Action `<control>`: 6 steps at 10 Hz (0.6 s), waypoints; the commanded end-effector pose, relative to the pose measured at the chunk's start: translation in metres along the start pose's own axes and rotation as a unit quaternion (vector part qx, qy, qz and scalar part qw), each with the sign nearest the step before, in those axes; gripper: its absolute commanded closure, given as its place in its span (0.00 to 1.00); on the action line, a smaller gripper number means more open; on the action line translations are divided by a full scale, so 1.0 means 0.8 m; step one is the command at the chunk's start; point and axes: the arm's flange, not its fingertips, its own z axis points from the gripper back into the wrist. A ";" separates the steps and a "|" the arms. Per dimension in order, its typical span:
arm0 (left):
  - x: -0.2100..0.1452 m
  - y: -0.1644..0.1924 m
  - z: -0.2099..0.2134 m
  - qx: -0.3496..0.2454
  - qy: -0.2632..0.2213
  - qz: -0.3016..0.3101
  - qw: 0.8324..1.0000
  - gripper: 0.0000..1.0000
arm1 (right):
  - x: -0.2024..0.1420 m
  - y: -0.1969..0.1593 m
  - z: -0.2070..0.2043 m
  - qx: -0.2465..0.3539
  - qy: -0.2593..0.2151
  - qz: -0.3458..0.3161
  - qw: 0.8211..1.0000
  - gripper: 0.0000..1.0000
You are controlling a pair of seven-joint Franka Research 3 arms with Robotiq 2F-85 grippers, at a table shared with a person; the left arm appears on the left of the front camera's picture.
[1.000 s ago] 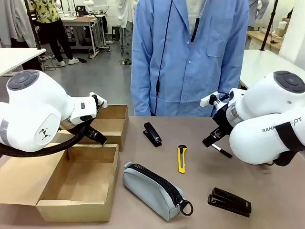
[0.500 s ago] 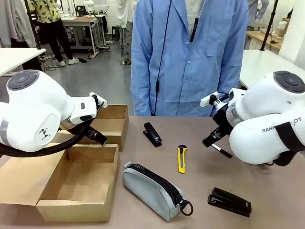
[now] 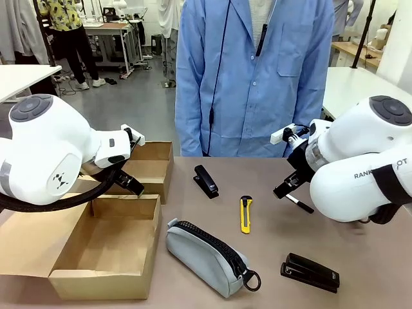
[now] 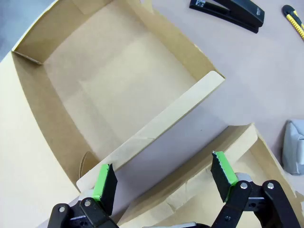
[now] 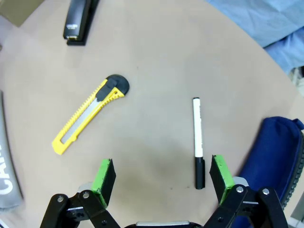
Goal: Place items inside the box.
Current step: Pick up a Pencil pouch or Stapler and place it inside the Mailer Box closest to the robot.
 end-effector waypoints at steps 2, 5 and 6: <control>0.000 0.000 0.000 0.000 0.000 0.000 1.000 0.00 | 0.000 0.000 0.000 0.000 -0.001 0.000 1.000 0.00; 0.002 0.003 0.039 -0.027 -0.028 -0.014 0.999 0.00 | 0.007 -0.023 0.038 0.012 -0.019 -0.012 1.000 0.00; 0.008 0.007 0.090 -0.044 -0.055 -0.005 0.998 0.00 | 0.013 -0.044 0.083 0.023 -0.009 -0.022 0.999 0.00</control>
